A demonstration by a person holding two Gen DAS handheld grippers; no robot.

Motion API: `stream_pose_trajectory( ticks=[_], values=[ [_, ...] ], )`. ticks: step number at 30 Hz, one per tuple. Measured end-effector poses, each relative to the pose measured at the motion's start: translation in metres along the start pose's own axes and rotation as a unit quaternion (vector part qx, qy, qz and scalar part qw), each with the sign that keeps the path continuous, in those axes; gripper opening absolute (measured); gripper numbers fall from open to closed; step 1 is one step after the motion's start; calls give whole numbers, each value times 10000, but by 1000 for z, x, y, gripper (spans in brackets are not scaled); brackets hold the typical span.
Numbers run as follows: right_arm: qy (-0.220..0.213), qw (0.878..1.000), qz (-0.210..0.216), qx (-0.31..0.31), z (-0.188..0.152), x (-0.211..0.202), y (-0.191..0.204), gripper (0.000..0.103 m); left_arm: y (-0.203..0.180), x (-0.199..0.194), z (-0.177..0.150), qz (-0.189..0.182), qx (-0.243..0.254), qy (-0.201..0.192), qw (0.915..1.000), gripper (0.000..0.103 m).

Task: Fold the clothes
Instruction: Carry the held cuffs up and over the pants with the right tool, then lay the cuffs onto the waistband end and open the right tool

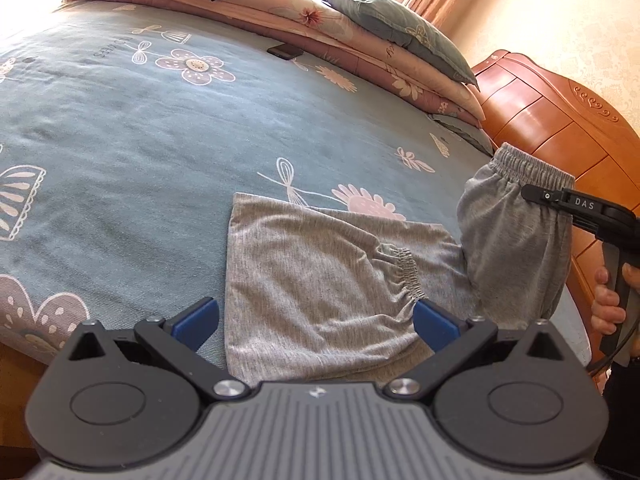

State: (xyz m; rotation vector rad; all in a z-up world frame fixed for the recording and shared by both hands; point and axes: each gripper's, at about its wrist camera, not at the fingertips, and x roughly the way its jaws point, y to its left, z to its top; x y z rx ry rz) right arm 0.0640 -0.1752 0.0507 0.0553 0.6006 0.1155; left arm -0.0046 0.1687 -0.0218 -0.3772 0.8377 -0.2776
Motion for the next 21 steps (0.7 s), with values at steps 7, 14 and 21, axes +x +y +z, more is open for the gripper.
stream_pose_trajectory(
  ticks=[7, 14, 21],
  values=[
    [-56, 9985, 196, -512, 2, 8, 58, 33, 22, -16, -2, 45, -241, -193, 9995, 102],
    [-170, 9932, 241, -1131, -4, 14, 113, 33, 39, -24, -6, 87, -419, -257, 9988, 102],
    [-555, 9617, -333, -2663, -57, 28, 192, 33, 53, -29, -12, 138, -589, -274, 9978, 102]
  ],
)
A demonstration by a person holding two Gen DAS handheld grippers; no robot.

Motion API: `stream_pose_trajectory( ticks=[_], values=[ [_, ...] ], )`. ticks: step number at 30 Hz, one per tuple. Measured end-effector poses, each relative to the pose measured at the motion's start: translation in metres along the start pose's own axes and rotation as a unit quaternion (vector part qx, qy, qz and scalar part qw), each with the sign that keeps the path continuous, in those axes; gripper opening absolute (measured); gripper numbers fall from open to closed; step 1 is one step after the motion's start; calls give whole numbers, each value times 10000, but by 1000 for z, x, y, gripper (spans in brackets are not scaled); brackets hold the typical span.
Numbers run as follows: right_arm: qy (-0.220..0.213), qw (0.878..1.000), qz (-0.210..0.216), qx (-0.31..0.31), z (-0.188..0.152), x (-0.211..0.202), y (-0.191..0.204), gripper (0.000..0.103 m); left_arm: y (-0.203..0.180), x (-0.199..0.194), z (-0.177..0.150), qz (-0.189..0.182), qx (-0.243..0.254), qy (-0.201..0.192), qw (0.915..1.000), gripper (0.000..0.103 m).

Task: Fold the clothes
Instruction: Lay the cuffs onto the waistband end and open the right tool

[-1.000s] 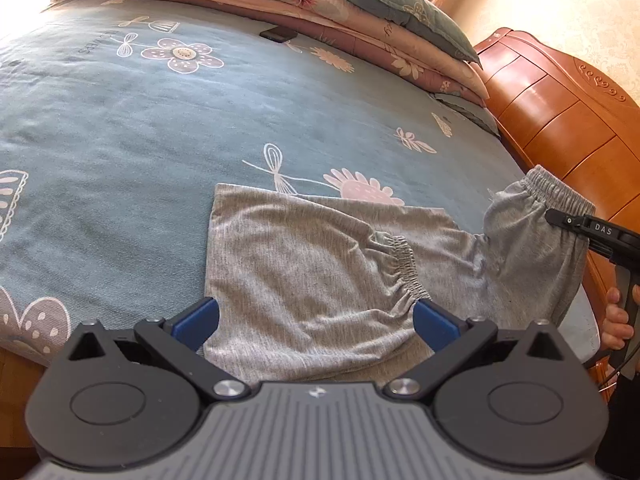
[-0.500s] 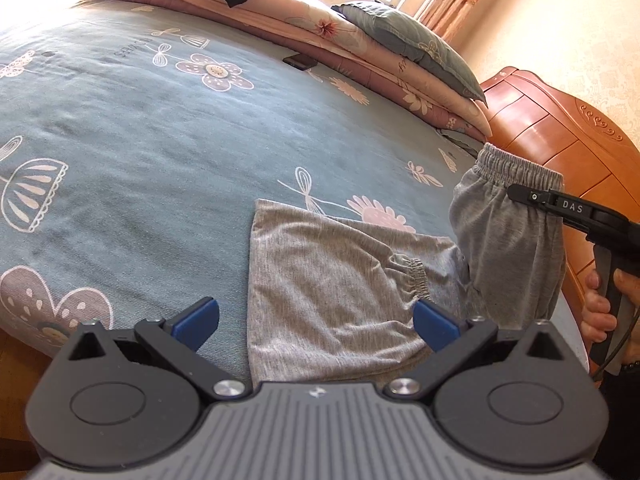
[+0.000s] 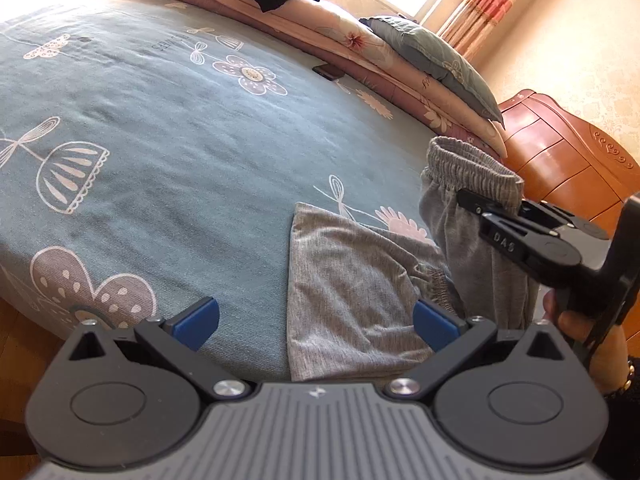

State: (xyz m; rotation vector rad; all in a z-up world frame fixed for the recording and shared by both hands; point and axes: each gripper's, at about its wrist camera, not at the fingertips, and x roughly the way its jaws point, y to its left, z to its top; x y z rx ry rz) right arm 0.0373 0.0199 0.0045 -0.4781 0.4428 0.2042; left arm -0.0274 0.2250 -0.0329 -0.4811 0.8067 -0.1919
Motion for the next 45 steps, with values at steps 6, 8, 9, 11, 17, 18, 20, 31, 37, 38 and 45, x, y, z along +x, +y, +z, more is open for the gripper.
stream_pose_trajectory(
  ticks=[6, 8, 9, 11, 17, 18, 20, 31, 37, 38, 45],
  values=[
    [-10, 9915, -88, -1300, -41, 12, 80, 33, 15, 3, -6, 126, -149, 108, 9998, 102],
    [-3, 9869, -183, -1600, -55, 19, 95, 33, 21, 3, -8, 128, -209, 129, 9996, 102],
    [-13, 9841, -256, -1756, -61, 21, 101, 33, 23, 4, -9, 116, -238, 139, 9996, 102],
    [-22, 9820, -264, -1871, -67, 23, 106, 33, 27, 3, -10, 65, -282, 123, 9995, 102],
    [-20, 9847, -251, -1725, -58, 26, 105, 33, 38, -2, -10, 155, -441, 26, 9989, 102],
    [-41, 9852, -264, -1691, -55, 26, 104, 33, 39, -4, -9, 171, -457, 10, 9988, 102],
    [-89, 9855, -296, -1669, -52, 26, 105, 33, 43, -5, -9, 228, -472, -10, 9986, 102],
    [99, 9729, -63, -2310, -73, 41, 145, 47, 56, -7, -6, 435, -624, -14, 9971, 102],
    [192, 9737, 402, -2233, -73, 31, 144, 60, 48, -10, 0, 462, -546, -78, 9974, 102],
    [223, 9762, 658, -2056, -68, 26, 139, 67, 46, -11, 2, 473, -530, -109, 9974, 102],
    [67, 9771, 1618, -1378, -43, -6, 107, 78, 33, -27, 12, 491, -470, -359, 9970, 102]
  ],
)
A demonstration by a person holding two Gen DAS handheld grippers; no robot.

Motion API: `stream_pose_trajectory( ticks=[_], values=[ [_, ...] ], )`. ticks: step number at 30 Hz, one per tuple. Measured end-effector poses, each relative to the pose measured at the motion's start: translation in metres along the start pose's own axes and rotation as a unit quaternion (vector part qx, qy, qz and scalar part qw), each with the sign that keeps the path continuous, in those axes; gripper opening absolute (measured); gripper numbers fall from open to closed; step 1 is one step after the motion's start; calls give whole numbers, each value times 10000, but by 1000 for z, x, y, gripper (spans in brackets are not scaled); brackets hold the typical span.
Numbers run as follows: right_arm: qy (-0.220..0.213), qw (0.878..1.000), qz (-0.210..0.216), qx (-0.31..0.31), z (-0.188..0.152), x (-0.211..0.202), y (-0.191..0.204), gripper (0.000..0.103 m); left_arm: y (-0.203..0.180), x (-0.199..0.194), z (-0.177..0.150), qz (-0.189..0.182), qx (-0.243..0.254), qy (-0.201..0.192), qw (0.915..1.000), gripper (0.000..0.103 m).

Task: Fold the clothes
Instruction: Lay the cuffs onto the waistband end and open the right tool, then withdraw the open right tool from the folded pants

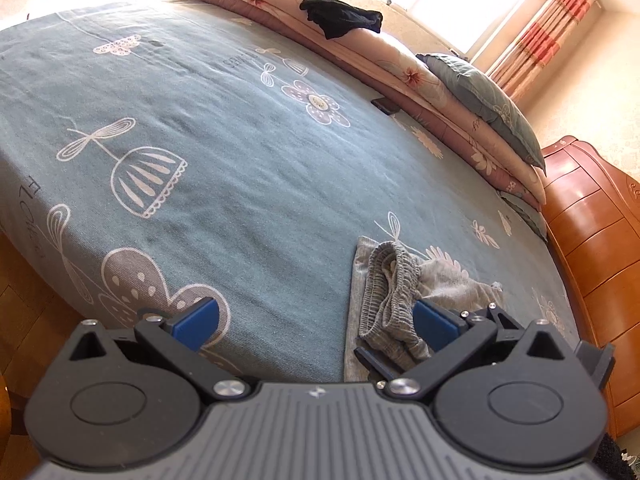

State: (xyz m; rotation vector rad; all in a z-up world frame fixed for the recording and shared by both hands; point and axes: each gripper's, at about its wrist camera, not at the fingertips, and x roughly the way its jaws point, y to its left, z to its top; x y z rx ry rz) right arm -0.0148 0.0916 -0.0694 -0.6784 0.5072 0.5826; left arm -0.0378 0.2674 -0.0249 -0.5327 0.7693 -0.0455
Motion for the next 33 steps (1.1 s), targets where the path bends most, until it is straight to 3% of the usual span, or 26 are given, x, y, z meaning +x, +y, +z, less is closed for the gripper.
stream_pose_trajectory(
  ticks=[4, 6, 9, 12, 15, 17, 21, 27, 33],
  values=[
    [-55, 9975, -239, 661, -17, -39, -59, 78, -21, 12, -1, -57, 241, 202, 9995, 102],
    [-34, 9932, -463, 1064, -33, -59, -96, 84, -38, 27, -1, -208, 398, 379, 9983, 102],
    [143, 9830, -811, 1640, -77, -93, -150, 88, -78, 56, -3, -650, 786, 676, 9925, 102],
    [469, 9779, -1033, 1758, -125, -120, -173, 89, -122, 88, -11, -1145, 1163, 1060, 9809, 102],
    [767, 9784, -808, 1741, -165, -139, -164, 91, -151, 121, -20, -1434, 1311, 1312, 9721, 102],
    [871, 9800, -645, 1668, -180, -144, -148, 92, -161, 148, -22, -1349, 1318, 1500, 9705, 102],
    [1084, 9815, -842, 1333, -187, -127, -108, 93, -162, 200, -23, -1056, 1030, 2018, 9683, 102],
    [1281, 9757, -1560, 852, -182, -83, -74, 93, -164, 207, -26, -978, 1045, 2169, 9656, 102],
    [1139, 9737, -1798, 815, -176, -89, -77, 92, -160, 206, -25, -1093, 1070, 2169, 9641, 102]
  ],
)
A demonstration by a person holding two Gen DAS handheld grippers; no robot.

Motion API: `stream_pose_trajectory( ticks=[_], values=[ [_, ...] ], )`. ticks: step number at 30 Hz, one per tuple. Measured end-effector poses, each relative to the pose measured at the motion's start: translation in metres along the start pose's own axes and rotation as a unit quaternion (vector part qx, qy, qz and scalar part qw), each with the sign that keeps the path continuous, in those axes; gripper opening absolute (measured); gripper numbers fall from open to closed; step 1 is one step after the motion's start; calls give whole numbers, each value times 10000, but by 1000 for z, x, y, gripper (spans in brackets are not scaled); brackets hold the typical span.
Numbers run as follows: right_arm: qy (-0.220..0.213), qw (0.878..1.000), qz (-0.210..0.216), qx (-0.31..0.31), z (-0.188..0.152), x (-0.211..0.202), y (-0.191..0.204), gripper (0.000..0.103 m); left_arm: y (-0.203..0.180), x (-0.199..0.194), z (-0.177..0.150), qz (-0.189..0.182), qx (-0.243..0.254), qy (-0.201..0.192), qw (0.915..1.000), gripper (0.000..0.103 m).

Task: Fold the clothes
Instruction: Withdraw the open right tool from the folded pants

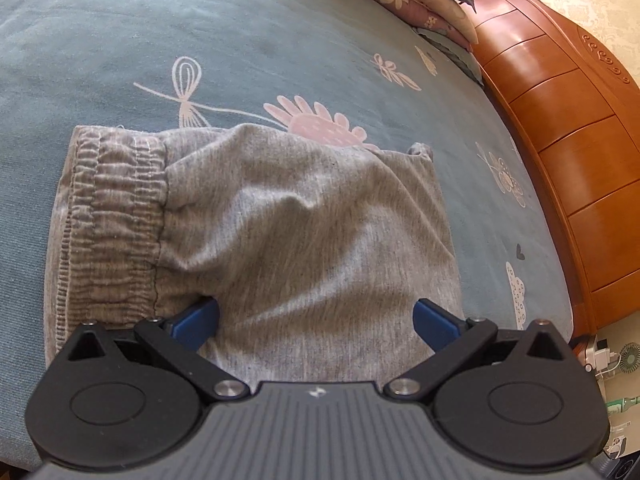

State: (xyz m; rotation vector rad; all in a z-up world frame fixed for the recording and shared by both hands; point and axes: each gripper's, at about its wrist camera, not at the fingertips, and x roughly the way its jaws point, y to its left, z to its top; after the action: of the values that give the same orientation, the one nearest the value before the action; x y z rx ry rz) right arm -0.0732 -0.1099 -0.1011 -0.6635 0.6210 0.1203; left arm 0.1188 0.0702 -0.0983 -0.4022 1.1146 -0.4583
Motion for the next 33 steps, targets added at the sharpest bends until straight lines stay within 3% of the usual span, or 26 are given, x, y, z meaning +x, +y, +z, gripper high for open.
stream_pose_trajectory(
  ticks=[7, 10, 12, 17, 22, 28, 30, 33],
  values=[
    [205, 9992, -346, 21, -2, 27, -6, 93, -2, 5, 4, 61, 40, 43, 10000, 102],
    [611, 9954, -725, -132, -7, 45, -1, 93, -2, 5, 4, 40, 87, 33, 9999, 102],
    [652, 9949, -758, -133, -14, 39, -8, 93, 1, 5, 3, -20, 103, 23, 9999, 102],
    [673, 9968, -436, -13, -18, 15, -20, 97, -1, 10, 6, 36, 171, 25, 9998, 102],
    [770, 9959, -447, -163, -21, 6, -24, 98, -2, 9, 4, 46, 277, 7, 9996, 102],
    [379, 9970, -245, 633, -4, -1, -57, 98, -14, -12, 1, -145, 354, -171, 9991, 102],
    [225, 9948, -53, 988, 4, 3, -68, 98, -18, -19, -1, -234, 525, -265, 9980, 102],
    [3, 9886, 374, 1462, 16, 12, -85, 94, -16, -16, -2, -58, 747, -258, 9969, 102]
  ],
)
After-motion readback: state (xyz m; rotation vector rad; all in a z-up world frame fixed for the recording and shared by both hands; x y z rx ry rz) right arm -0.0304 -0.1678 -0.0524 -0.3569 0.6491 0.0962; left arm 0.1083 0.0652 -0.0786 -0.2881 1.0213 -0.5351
